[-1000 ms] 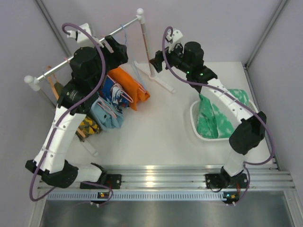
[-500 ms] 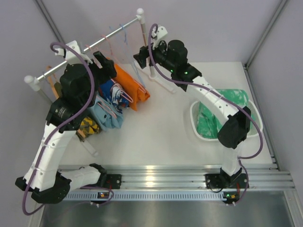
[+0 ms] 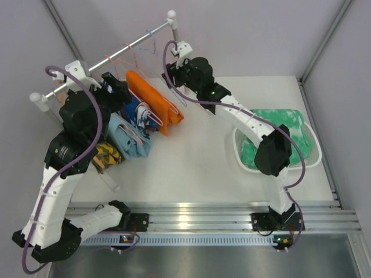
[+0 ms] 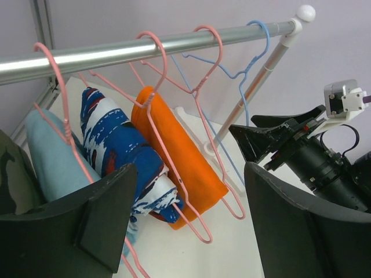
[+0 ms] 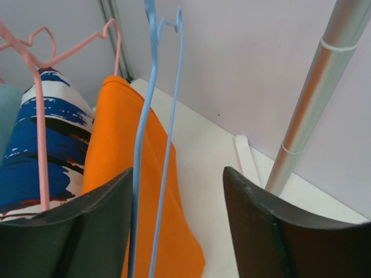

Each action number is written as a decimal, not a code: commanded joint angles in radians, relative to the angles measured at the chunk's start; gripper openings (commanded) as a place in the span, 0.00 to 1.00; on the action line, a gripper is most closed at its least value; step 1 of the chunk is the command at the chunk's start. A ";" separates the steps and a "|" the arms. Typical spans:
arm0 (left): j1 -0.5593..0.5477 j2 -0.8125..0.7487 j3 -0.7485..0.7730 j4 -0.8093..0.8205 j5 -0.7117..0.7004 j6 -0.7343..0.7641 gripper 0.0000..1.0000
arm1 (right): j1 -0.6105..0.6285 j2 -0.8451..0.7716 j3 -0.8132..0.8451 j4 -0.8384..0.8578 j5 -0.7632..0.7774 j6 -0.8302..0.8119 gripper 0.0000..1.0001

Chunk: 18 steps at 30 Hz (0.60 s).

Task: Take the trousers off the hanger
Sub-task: Place the hanger at the clothesline.

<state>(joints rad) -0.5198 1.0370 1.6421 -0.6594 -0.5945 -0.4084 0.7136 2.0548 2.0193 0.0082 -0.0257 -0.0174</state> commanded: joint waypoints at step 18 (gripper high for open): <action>0.001 -0.063 -0.053 -0.009 -0.070 0.022 0.80 | -0.014 0.044 0.144 0.019 0.110 0.057 0.07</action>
<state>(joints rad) -0.5198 0.9844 1.5944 -0.6689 -0.6456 -0.4046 0.7101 2.0838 2.1105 0.0113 0.0643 0.0006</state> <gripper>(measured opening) 0.798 0.085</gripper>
